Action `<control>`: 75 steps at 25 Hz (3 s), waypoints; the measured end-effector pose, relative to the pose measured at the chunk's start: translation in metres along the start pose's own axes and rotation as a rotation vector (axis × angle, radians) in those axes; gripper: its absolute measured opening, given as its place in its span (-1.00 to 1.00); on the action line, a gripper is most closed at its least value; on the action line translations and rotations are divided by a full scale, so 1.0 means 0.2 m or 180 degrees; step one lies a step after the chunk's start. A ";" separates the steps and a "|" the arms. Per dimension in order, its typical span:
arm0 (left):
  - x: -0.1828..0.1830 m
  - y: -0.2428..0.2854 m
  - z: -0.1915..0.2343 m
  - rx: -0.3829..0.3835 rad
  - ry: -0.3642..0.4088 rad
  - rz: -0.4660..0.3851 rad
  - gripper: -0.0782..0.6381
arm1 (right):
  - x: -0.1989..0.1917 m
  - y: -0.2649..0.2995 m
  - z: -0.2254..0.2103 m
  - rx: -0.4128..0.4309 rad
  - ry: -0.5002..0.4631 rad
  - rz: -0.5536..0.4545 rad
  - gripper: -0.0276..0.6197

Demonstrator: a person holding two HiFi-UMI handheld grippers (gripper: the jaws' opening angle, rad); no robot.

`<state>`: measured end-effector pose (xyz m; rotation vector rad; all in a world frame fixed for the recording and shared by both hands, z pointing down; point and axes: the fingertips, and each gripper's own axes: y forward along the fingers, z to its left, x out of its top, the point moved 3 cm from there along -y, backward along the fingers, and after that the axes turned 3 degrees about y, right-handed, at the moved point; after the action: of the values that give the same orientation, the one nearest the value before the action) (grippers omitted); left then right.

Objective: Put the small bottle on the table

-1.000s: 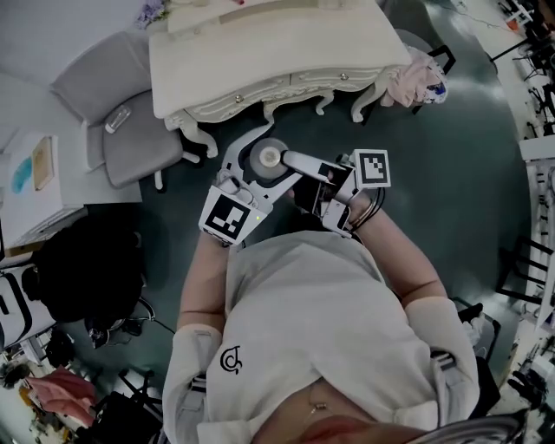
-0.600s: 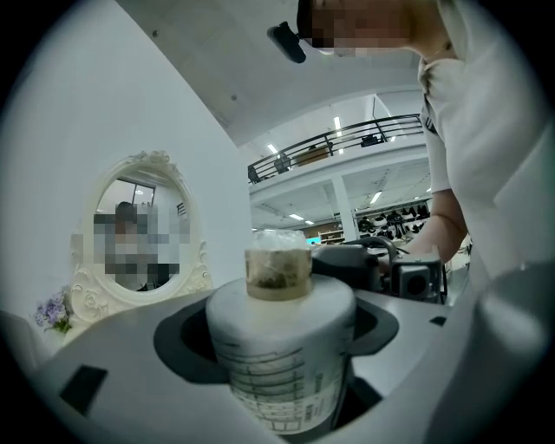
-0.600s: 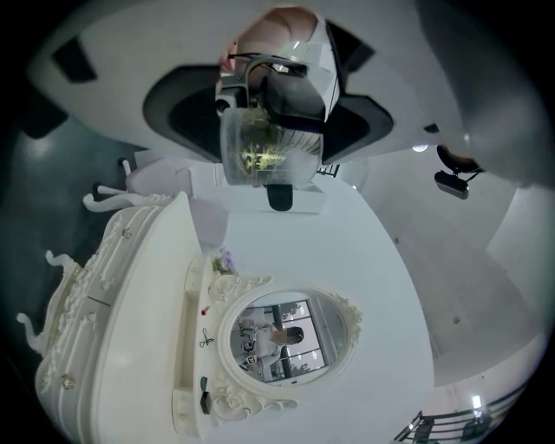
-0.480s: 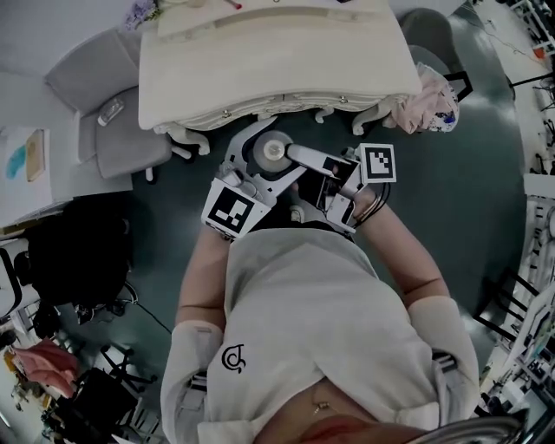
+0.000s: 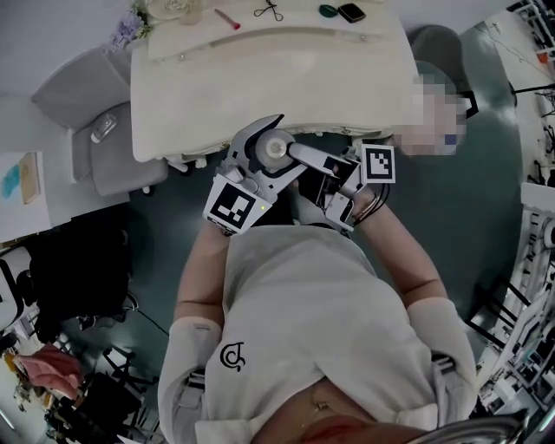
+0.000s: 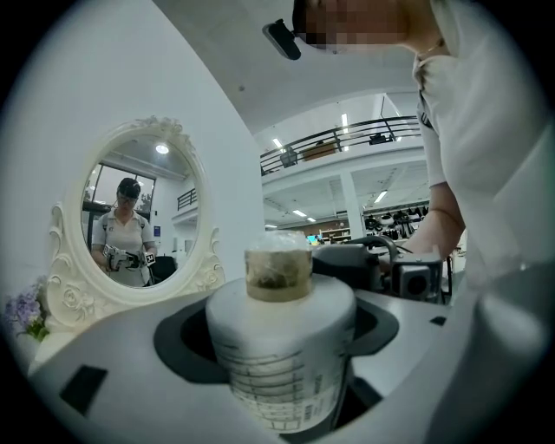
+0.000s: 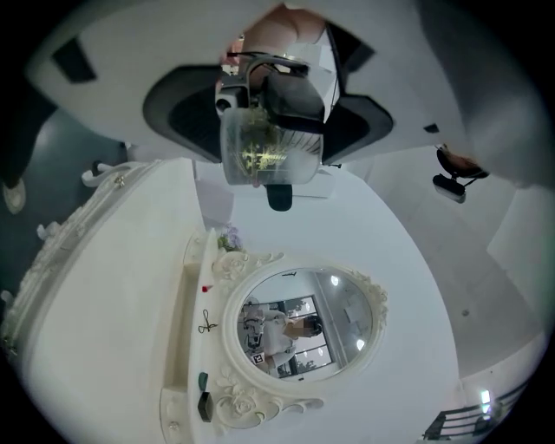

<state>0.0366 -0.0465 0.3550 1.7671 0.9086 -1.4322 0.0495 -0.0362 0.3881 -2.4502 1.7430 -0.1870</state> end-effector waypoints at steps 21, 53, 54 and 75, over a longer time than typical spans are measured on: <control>-0.44 0.44 0.77 -0.0030 -0.0199 0.0143 0.21 | 0.85 0.32 -0.38 -0.0079 0.0200 0.0151 0.21; -1.16 0.75 0.66 0.0092 -0.0847 0.1117 0.21 | 1.13 -0.01 -0.90 -0.1047 0.0168 0.0075 -0.23; -1.16 0.75 0.66 0.0091 -0.0833 0.1117 0.21 | 1.12 -0.01 -0.90 -0.1050 0.0177 0.0068 -0.23; -1.12 0.69 0.65 -0.0150 -0.1006 0.1208 0.31 | 1.04 0.00 -0.92 -0.1339 0.0030 0.0262 -0.21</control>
<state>0.0543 -0.2514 0.5652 1.5206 0.4121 -1.3708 0.0849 -0.2397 0.5748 -2.6409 2.0603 0.1986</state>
